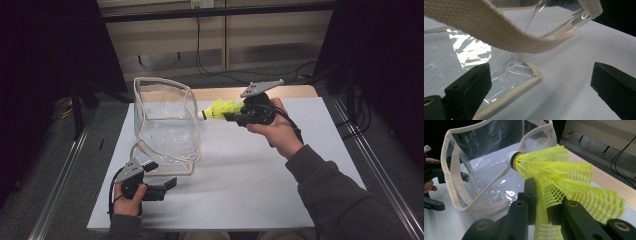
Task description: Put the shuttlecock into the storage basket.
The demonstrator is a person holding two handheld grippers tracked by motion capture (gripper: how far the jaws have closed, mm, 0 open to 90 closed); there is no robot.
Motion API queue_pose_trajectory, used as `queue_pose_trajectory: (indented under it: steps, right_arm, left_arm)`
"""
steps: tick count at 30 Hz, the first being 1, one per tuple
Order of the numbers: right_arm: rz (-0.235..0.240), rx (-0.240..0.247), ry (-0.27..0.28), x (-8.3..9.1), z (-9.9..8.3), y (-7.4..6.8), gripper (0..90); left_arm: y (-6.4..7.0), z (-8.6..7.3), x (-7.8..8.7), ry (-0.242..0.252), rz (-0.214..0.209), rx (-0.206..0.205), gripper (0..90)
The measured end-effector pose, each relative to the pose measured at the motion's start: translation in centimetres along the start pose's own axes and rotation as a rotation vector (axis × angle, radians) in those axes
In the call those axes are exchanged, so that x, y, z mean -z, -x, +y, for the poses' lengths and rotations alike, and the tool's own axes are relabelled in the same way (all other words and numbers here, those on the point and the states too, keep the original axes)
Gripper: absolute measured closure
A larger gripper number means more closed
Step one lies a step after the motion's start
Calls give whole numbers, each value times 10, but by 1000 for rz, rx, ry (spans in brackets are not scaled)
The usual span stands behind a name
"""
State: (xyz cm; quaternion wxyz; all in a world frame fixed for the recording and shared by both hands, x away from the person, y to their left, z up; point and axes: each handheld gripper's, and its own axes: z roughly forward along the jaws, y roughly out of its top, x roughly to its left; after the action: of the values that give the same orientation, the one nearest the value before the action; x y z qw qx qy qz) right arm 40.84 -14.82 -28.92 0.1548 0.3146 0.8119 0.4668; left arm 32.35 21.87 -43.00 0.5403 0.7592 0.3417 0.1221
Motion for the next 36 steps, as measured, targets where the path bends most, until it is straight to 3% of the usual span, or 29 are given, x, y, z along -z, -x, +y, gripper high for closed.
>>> queue_pose_trajectory:
  steps: [36]
  right_arm:
    - [27, 61, -18, -13, 39, -14, 808]
  left_arm:
    - [-1, 0, 0, -2, -3, 1, 34]
